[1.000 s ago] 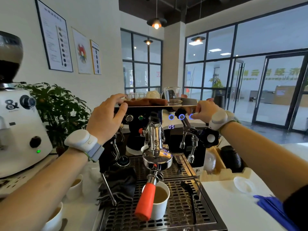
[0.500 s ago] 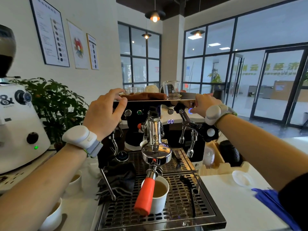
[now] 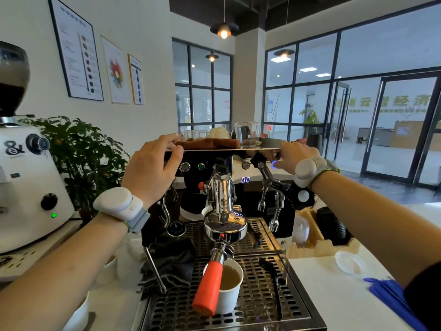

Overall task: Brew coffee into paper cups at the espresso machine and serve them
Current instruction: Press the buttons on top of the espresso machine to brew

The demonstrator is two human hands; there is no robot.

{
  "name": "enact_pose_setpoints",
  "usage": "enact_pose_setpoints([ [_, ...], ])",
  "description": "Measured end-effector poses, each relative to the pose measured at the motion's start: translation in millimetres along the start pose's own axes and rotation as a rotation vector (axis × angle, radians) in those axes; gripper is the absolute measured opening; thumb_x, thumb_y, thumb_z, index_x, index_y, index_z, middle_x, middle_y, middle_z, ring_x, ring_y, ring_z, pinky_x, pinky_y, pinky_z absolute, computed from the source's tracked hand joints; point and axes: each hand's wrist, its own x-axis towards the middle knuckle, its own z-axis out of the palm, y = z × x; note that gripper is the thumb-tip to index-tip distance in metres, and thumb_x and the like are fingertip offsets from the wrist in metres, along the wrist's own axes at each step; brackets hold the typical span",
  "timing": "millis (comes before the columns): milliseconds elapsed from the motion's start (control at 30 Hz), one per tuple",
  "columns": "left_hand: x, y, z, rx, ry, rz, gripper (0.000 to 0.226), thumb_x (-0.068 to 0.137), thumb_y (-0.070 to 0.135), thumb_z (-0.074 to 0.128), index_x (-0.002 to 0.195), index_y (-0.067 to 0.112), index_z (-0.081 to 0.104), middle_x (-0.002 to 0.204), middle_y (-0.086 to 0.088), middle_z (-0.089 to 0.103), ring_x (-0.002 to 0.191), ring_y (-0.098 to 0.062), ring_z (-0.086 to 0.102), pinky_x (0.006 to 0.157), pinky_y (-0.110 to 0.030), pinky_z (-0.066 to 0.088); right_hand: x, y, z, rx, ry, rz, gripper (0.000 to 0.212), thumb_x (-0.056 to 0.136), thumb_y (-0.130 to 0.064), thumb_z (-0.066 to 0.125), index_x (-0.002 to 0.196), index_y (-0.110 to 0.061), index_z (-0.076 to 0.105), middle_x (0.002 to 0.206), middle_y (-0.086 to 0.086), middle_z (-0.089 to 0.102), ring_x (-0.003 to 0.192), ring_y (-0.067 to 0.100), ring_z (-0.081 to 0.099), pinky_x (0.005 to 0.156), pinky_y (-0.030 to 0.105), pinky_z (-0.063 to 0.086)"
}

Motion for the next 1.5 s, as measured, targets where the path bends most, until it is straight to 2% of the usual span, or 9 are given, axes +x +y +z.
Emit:
enact_pose_setpoints([
  [233, -0.5, -0.3, 0.5, 0.022, 0.012, 0.0, 0.041, 0.097, 0.038, 0.038, 0.125, 0.013, 0.053, 0.109, -0.005, 0.067, 0.102, -0.029, 0.058, 0.081, -0.044, 0.048, 0.2, 0.9, 1.4, 0.006, 0.001, -0.004, 0.039, 0.09, -0.043, 0.057, 0.109, -0.01, 0.05, 0.104, 0.008, 0.059, 0.078, 0.026, 0.05, 0.069, 0.034, 0.039],
  [433, -0.6, -0.4, 1.7, 0.006, 0.028, -0.002, 0.039, 0.097, 0.037, 0.039, 0.124, 0.013, 0.054, 0.107, -0.006, 0.067, 0.1, -0.028, 0.058, 0.081, -0.043, 0.047, 1.7, 1.5, 3.8, -0.004, 0.014, -0.014, 0.037, 0.09, -0.042, 0.057, 0.109, -0.01, 0.05, 0.1, 0.008, 0.06, 0.076, 0.024, 0.05, 0.067, 0.033, 0.038],
  [633, -1.5, -3.2, 2.9, 0.013, 0.035, 0.001, 0.04, 0.097, 0.04, 0.038, 0.124, 0.015, 0.052, 0.109, -0.006, 0.066, 0.101, -0.025, 0.058, 0.077, -0.032, 0.042, 3.6, 2.0, 5.8, -0.001, 0.017, -0.01, 0.035, 0.09, -0.041, 0.058, 0.106, -0.011, 0.05, 0.099, 0.008, 0.06, 0.076, 0.024, 0.051, 0.066, 0.034, 0.037],
  [767, -1.0, -4.2, 3.3, -0.012, 0.022, -0.009, 0.04, 0.097, 0.04, 0.037, 0.126, 0.015, 0.052, 0.111, -0.005, 0.066, 0.105, -0.024, 0.056, 0.083, -0.034, 0.042, 4.6, 2.6, 7.1, -0.008, 0.02, 0.0, 0.039, 0.089, -0.044, 0.058, 0.108, -0.011, 0.049, 0.102, 0.008, 0.06, 0.077, 0.025, 0.05, 0.067, 0.034, 0.037],
  [1067, -0.9, -4.9, 4.3, -0.005, 0.027, -0.005, 0.039, 0.098, 0.039, 0.038, 0.126, 0.015, 0.052, 0.113, -0.005, 0.066, 0.106, -0.024, 0.056, 0.082, -0.032, 0.04, 6.4, 4.2, 9.6, -0.015, 0.019, -0.004, 0.039, 0.089, -0.046, 0.057, 0.104, -0.012, 0.047, 0.101, 0.006, 0.06, 0.076, 0.024, 0.05, 0.065, 0.034, 0.035],
  [1500, -0.8, -4.2, 3.6, -0.023, 0.01, 0.003, 0.04, 0.098, 0.039, 0.037, 0.127, 0.014, 0.051, 0.109, -0.005, 0.066, 0.105, -0.025, 0.055, 0.082, -0.032, 0.041, 8.1, 5.9, 11.2, -0.019, 0.042, -0.029, 0.042, 0.089, -0.046, 0.058, 0.111, -0.012, 0.048, 0.104, 0.007, 0.061, 0.076, 0.023, 0.05, 0.065, 0.033, 0.035],
])
